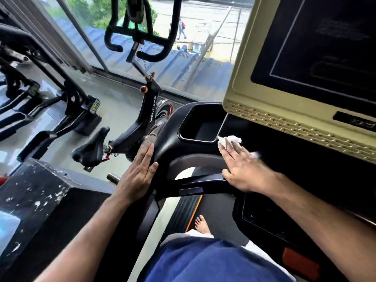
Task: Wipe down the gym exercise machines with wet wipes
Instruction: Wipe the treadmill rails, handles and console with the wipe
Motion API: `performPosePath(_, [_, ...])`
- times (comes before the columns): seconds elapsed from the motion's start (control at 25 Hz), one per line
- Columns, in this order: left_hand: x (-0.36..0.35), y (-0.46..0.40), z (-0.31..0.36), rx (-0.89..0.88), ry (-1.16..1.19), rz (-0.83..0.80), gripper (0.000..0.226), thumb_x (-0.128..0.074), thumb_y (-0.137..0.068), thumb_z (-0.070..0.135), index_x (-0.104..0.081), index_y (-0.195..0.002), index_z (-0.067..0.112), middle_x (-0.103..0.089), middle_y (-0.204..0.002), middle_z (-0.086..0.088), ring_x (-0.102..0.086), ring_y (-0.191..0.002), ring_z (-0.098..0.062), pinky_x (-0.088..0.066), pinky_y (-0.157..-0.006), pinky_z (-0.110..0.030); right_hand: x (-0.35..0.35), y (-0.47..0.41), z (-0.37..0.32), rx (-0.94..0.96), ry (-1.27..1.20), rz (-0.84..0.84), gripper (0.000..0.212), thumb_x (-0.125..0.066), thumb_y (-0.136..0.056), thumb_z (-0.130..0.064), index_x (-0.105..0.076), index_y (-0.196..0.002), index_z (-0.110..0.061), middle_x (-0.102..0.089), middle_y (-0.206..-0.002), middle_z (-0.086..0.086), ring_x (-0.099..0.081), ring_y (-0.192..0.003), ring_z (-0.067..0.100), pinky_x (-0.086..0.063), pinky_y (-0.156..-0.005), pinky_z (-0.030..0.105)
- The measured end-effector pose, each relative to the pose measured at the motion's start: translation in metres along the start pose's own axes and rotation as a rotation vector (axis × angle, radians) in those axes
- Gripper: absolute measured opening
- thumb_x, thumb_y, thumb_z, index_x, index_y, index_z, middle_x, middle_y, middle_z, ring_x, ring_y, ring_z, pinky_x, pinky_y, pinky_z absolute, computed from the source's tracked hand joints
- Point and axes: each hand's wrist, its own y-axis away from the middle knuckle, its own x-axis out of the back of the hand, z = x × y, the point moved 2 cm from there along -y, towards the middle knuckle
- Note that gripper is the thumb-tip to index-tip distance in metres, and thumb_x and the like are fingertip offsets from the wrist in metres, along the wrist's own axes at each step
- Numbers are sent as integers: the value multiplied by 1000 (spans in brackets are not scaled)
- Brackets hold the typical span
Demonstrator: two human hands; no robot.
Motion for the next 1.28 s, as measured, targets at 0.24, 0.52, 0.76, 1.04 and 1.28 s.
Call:
performPosePath(0.24, [-2,14,2,85,41,65,73,-20,-104,55,-14,-167,19,0,-171,11,5,-155,8,3,-124,-15,-15,2,-64,200,127,-54,83,-25,-101,-62,-11,-162,-7,-13,-169,12,-13,-156,26,-13,-127,38])
performPosePath(0.52, [-14,57,22,93,-68,175,67,-28,-107,53,-14,-167,27,5,-173,13,0,-159,-5,-7,-130,-38,-1,20,-64,249,-107,190,32,-59,-96,-32,-62,-128,-26,-61,-127,-6,-57,-123,17,-47,-100,32])
performPosePath(0.76, [-47,106,75,167,-15,216,67,-36,-103,52,-21,-164,29,-2,-174,7,4,-159,-3,-5,-131,-42,-8,69,-63,398,-439,276,26,-65,-89,-19,-73,-110,-32,-74,-109,-15,-68,-104,7,-55,-90,35])
performPosePath(1.04, [-100,218,147,408,131,265,69,-58,-100,38,-30,-162,28,-23,-170,5,-23,-155,-9,-24,-127,-43,-66,134,-42,505,-505,179,42,-65,-93,-16,-62,-127,-40,-72,-103,-11,-66,-96,7,-51,-83,24])
performPosePath(1.28, [-125,347,173,629,175,310,68,-51,-101,46,-25,-162,37,-28,-168,11,-23,-153,-4,-16,-126,-24,-114,180,-90,676,-430,50,21,-66,-91,-15,-62,-107,-29,-75,-96,-9,-70,-94,13,-54,-77,37])
